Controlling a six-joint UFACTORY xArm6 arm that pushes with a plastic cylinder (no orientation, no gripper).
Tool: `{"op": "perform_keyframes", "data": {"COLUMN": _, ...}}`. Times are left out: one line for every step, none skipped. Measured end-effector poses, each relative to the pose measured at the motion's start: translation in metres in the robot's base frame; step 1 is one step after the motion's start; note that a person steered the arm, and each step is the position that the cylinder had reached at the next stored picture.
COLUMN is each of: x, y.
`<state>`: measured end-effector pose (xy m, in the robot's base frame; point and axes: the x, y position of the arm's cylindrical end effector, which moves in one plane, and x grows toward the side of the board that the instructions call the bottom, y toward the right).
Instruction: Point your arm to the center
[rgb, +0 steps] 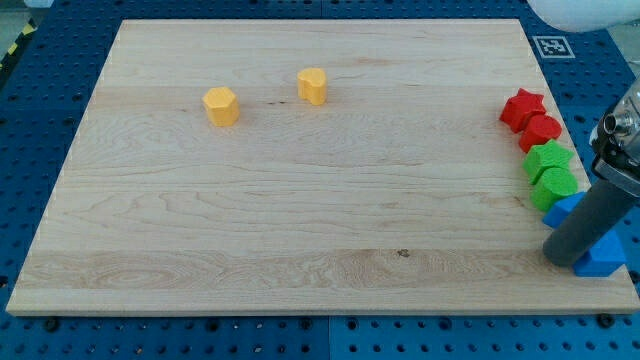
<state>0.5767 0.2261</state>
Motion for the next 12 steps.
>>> {"op": "perform_keyframes", "data": {"x": 0.006, "y": -0.028}}
{"op": "perform_keyframes", "data": {"x": 0.020, "y": -0.037}}
{"op": "perform_keyframes", "data": {"x": 0.021, "y": -0.063}}
{"op": "perform_keyframes", "data": {"x": 0.021, "y": -0.076}}
{"op": "perform_keyframes", "data": {"x": 0.021, "y": -0.085}}
{"op": "perform_keyframes", "data": {"x": 0.021, "y": -0.088}}
{"op": "perform_keyframes", "data": {"x": 0.021, "y": -0.088}}
{"op": "perform_keyframes", "data": {"x": 0.021, "y": -0.091}}
{"op": "perform_keyframes", "data": {"x": 0.021, "y": -0.091}}
{"op": "perform_keyframes", "data": {"x": 0.021, "y": -0.091}}
{"op": "perform_keyframes", "data": {"x": 0.021, "y": -0.091}}
{"op": "perform_keyframes", "data": {"x": 0.021, "y": -0.091}}
